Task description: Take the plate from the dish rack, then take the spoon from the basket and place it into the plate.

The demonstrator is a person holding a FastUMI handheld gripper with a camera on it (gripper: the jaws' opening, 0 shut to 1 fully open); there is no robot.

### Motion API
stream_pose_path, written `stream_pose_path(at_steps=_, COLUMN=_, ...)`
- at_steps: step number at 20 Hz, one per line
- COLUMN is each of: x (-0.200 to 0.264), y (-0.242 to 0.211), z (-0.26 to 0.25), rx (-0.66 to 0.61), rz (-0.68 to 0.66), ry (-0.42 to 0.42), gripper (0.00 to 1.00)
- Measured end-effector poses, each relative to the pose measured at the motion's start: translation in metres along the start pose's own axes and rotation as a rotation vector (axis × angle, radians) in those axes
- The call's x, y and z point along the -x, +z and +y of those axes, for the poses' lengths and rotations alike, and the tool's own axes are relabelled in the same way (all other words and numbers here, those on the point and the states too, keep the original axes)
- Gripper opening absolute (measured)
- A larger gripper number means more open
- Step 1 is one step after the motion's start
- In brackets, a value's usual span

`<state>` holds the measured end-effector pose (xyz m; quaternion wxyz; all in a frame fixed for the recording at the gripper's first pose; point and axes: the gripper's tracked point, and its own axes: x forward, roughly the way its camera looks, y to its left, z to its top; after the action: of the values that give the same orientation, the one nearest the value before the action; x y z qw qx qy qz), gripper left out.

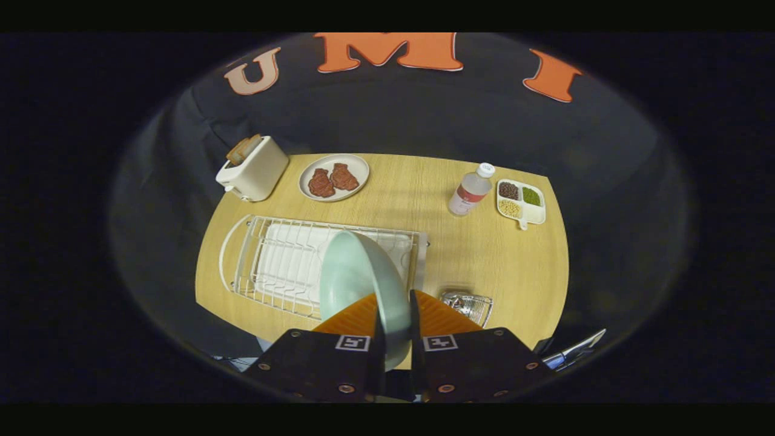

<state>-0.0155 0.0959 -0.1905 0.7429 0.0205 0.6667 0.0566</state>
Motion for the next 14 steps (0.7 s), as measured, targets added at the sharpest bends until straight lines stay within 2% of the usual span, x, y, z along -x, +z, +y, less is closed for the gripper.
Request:
stream_pose_path(at_steps=6, x=0.016, y=-0.066, z=0.002, rx=-0.063, rz=-0.026, ry=0.142, gripper=0.18)
stream_pose_path(at_steps=14, x=-0.009, y=-0.154, z=0.012, rx=-0.178, rz=-0.02, ry=0.31, gripper=0.17)
